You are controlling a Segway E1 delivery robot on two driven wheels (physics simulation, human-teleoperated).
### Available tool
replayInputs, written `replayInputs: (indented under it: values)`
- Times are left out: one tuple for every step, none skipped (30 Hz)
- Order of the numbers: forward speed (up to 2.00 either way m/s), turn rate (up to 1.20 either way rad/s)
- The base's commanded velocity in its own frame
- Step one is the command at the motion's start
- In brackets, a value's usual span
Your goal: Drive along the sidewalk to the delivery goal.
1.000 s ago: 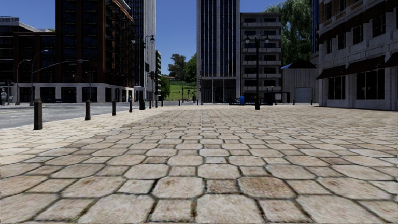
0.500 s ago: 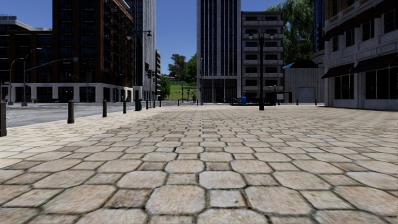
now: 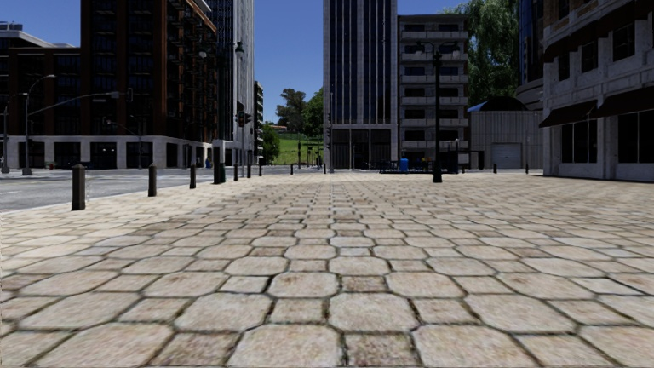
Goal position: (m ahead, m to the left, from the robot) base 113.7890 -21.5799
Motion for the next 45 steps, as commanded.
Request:
replayInputs:
  values:
    - [2.00,0.00]
    - [2.00,0.00]
    - [2.00,0.00]
    - [2.00,0.00]
    - [2.00,0.00]
    - [2.00,0.00]
    - [2.00,0.00]
    - [2.00,0.00]
    - [2.00,0.00]
    - [2.00,0.00]
    - [2.00,0.00]
    - [2.00,0.00]
    - [2.00,0.00]
    - [2.00,0.00]
    - [2.00,0.00]
    - [2.00,0.00]
    - [2.00,0.00]
    - [2.00,0.00]
    - [2.00,0.00]
    - [2.00,0.00]
    - [2.00,0.00]
    - [2.00,0.00]
    - [2.00,0.00]
    - [2.00,0.00]
    - [2.00,0.00]
    - [2.00,0.00]
    - [2.00,0.00]
    - [2.00,0.00]
    - [2.00,0.00]
    - [2.00,0.00]
    - [2.00,0.00]
    - [2.00,0.00]
    - [2.00,0.00]
    - [2.00,0.00]
    - [2.00,0.00]
    - [2.00,0.00]
    - [2.00,0.00]
    - [2.00,0.00]
    - [2.00,0.00]
    - [2.00,0.00]
    - [2.00,0.00]
    - [2.00,0.00]
    - [2.00,0.00]
    - [2.00,0.00]
    - [2.00,0.00]
